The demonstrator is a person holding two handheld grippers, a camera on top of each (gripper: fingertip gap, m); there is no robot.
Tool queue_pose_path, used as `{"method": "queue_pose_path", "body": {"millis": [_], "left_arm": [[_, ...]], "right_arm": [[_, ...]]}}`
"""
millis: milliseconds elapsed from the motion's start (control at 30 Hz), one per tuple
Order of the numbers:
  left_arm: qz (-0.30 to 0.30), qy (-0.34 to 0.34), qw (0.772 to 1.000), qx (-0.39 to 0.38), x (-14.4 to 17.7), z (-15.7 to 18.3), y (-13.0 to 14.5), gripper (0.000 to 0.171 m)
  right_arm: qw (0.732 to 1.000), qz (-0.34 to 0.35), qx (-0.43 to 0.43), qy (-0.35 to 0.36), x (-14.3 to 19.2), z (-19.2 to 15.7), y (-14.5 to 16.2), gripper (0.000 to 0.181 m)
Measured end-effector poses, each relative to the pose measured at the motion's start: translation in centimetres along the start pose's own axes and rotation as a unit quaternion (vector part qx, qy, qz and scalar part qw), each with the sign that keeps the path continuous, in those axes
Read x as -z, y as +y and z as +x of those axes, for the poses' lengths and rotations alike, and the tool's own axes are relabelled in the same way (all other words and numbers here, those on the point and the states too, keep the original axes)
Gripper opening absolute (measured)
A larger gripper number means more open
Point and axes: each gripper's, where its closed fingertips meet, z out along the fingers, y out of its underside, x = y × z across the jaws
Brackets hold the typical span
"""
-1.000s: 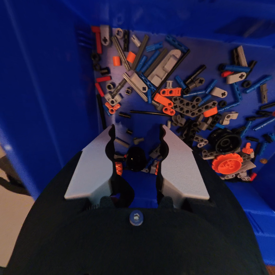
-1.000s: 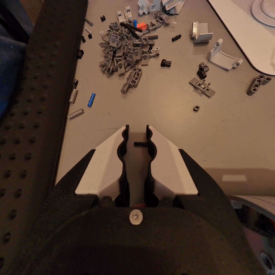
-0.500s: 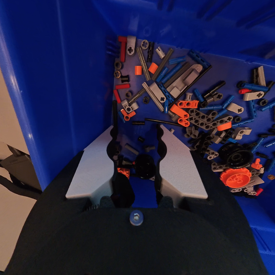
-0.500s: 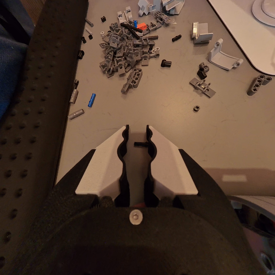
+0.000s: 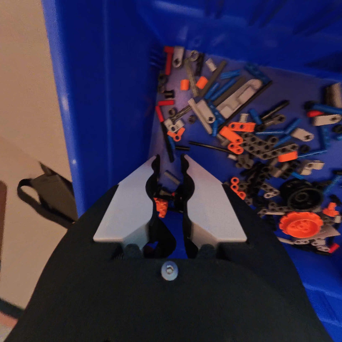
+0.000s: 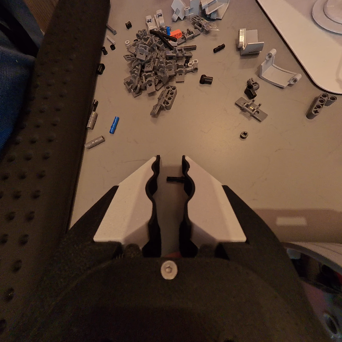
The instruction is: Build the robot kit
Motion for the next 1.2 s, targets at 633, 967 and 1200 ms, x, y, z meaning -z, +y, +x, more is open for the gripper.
{"method": "queue_pose_path", "body": {"millis": [633,967,1200], "left_arm": [[-0.002,0.008,1.0,-0.001,2.9,1.4,0.2,0.001],[0.133,0.0,0.974,-0.182,13.6,17.4,-9.3,0.0],[0.077,-0.056,0.983,-0.157,12.4,15.8,-7.3,0.004]], "right_arm": [[1.0,0.001,0.003,-0.001,0.0,-0.1,0.0,0.022],[1.0,-0.002,0.003,0.0,0.0,-0.1,0.0,0.022],[1.0,-0.005,0.013,-0.002,-0.1,-0.3,0.1,0.022]]}}
